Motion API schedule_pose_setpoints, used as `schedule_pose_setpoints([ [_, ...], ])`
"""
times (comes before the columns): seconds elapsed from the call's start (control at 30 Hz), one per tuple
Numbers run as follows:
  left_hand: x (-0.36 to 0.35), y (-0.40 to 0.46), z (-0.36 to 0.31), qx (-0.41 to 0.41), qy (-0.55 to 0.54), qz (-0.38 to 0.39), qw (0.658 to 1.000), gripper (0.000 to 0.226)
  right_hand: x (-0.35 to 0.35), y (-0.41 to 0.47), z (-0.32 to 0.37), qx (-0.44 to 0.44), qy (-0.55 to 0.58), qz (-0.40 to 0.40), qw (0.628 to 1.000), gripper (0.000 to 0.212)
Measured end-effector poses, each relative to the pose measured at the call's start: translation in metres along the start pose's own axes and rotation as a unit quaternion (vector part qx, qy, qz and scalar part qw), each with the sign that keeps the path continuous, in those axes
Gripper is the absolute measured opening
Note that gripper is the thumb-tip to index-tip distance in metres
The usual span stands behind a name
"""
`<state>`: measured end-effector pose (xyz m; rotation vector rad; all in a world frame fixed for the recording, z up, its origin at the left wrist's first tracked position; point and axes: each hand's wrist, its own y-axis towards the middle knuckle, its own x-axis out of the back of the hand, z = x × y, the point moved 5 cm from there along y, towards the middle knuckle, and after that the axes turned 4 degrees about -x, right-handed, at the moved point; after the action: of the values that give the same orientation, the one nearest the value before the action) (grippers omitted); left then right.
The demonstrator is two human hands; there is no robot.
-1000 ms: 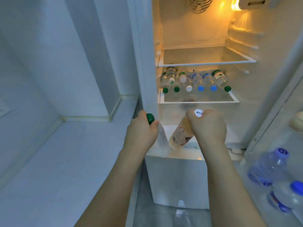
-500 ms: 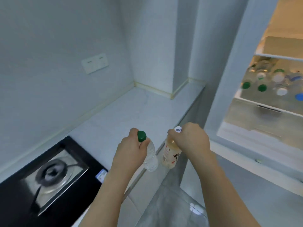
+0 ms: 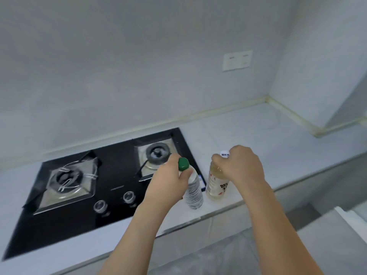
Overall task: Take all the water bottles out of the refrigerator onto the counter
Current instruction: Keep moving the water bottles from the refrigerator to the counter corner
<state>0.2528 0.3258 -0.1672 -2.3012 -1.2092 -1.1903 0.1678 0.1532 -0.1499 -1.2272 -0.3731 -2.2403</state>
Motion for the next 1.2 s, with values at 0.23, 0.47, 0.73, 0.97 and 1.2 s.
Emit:
schedule_pose_setpoints([
  [0.23,0.094,-0.037,0.083,0.055,0.011,-0.067,0.996,0.019,-0.058,-0.038,0.114,0.09,-0.008,0.038,0.995,0.042],
  [0.47,0.183,-0.09,0.17,0.092,0.035,-0.123,0.987,0.018,-0.125,-0.1,0.219,0.152,-0.008,0.076,0.985,0.036],
  [0.73,0.28,-0.17,0.267,0.17,0.046,-0.182,0.967,0.021,-0.192,-0.195,0.337,0.236,-0.02,0.123,0.964,0.04],
  [0.97,0.342,-0.229,0.329,0.223,0.057,-0.227,0.946,0.02,-0.242,-0.261,0.41,0.295,0.008,0.148,0.944,0.041],
  [1.2,0.372,-0.248,0.383,0.291,0.054,-0.259,0.919,0.02,-0.29,-0.288,0.466,0.329,0.005,0.182,0.926,0.044],
])
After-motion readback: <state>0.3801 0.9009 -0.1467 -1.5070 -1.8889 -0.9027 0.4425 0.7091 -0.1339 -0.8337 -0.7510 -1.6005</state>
